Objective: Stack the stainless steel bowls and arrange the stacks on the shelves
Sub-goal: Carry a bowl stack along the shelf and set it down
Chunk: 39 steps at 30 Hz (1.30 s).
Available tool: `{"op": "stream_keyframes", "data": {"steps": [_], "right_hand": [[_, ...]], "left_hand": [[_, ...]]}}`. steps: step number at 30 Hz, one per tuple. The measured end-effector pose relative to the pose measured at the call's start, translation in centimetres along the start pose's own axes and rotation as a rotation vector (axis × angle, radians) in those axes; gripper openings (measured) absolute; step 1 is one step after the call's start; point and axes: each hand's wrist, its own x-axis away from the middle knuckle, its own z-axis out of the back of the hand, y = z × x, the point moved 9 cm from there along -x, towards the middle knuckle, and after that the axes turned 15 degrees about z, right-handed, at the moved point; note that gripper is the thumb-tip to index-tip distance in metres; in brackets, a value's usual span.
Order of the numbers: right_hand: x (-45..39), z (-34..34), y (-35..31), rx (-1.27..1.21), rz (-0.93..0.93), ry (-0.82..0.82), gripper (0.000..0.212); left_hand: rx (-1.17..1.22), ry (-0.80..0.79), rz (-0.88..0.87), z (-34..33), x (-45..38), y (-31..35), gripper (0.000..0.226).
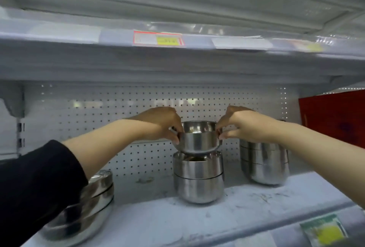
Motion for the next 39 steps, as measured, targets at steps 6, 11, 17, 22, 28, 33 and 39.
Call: {"op": "stream_keyframes", "data": {"steps": [6,11,17,22,28,33,39], "right_hand": [[0.1,-3.4,1.7,-0.091,0.01,-0.049,0.037],[-0.1,-4.0,1.5,-0.151,0.066,-0.084,0.028],[0.1,-3.9,0.4,-0.211,0.164,-0.085,0.015],[0.0,-2.3,-0.6,-0.249,0.192,0.022,0.018],[-1.2,1.3,-7.2,-0.281,0.31,0.315,0.04],[-5.1,1.4,-17.8,-0.303,0.369,0.34,0.042],[-11.1,0.2,-35.4,-0.379,0.555,0.305,0.049]], "left_hand": [[0.04,-0.139,0.042,-3.3,-0.6,-0.5,0.012],[0.071,-0.169,0.094,-3.5,-0.4,-1.0,0.015],[0.052,-0.178,0.165,-3.6,0.5,-0.9,0.026],[0.015,-0.123,0.249,-2.7,3.1,-1.3,0.048],[0.008,0.097,0.29,2.7,14.0,-3.0,0.039],[-0.025,0.162,0.481,5.5,27.1,-8.4,0.028],[-0.128,0.129,0.689,6.5,43.7,-18.3,0.032]]}}
